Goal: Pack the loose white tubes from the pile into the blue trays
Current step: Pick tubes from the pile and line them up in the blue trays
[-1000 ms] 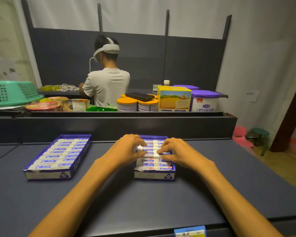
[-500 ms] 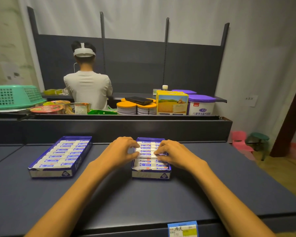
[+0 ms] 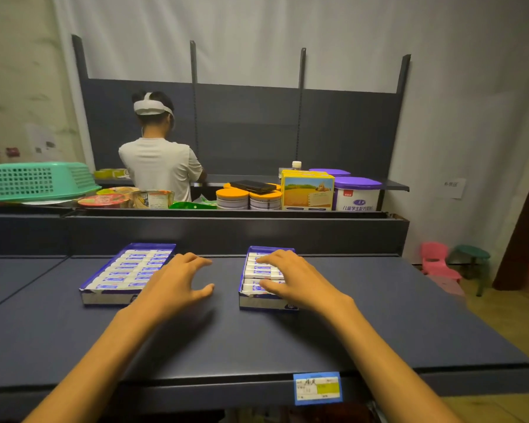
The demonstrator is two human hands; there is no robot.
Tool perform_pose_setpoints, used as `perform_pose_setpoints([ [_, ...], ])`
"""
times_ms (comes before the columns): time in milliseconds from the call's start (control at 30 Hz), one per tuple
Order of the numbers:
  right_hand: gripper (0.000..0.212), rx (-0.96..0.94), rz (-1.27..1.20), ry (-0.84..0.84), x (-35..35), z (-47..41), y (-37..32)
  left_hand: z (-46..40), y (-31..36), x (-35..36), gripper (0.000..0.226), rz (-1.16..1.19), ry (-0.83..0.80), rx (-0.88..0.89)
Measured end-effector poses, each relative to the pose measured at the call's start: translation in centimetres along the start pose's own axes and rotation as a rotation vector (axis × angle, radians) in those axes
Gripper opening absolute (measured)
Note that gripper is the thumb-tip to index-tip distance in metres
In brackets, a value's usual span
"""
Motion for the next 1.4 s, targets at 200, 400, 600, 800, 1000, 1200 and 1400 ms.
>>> perform_pose_setpoints([
  [200,0.051,-0.095,0.027,-0.027,2.5,-1.3,-5.6,4.3,-4.0,-2.5,0.075,0.003,-0.015,-0.057],
  [400,0.054,-0.194,0.065,-0.063,7.5,-4.5,-14.8,10.6,-12.4,-6.3,0.061,-0.058,0.006,-0.141],
  [600,0.051,-0.300,-0.008,-0.079,13.9,-8.3,-27.9,18.8,-23.7,-10.9,0.061,-0.095,-0.001,-0.234],
  [800,0.051,-0.396,-0.011,-0.132,20.3,-13.0,-40.9,26.7,-35.7,-15.0,0.061,-0.121,-0.014,-0.357],
  [1000,0.050,-0.488,-0.017,-0.173,26.1,-18.7,-51.0,32.0,-46.3,-18.2,0.059,-0.159,0.027,-0.466],
  [1200,0.049,-0.561,-0.048,-0.181,31.8,-25.5,-59.8,34.7,-56.8,-20.4,0.058,-0.194,0.035,-0.557],
  [1400,0.051,-0.566,-0.042,-0.186,35.9,-33.3,-66.2,33.9,-67.1,-22.5,0.057,-0.193,-0.008,-0.584],
])
Point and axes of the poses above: each hand's wrist, its own z-axis away from the middle knuckle, its own x-axis out of the palm, y = z × x, the point moved 2 cm from there along -z, towards the middle knuckle, and after that the axes turned 2 degrees about -z, right-handed, at the moved point
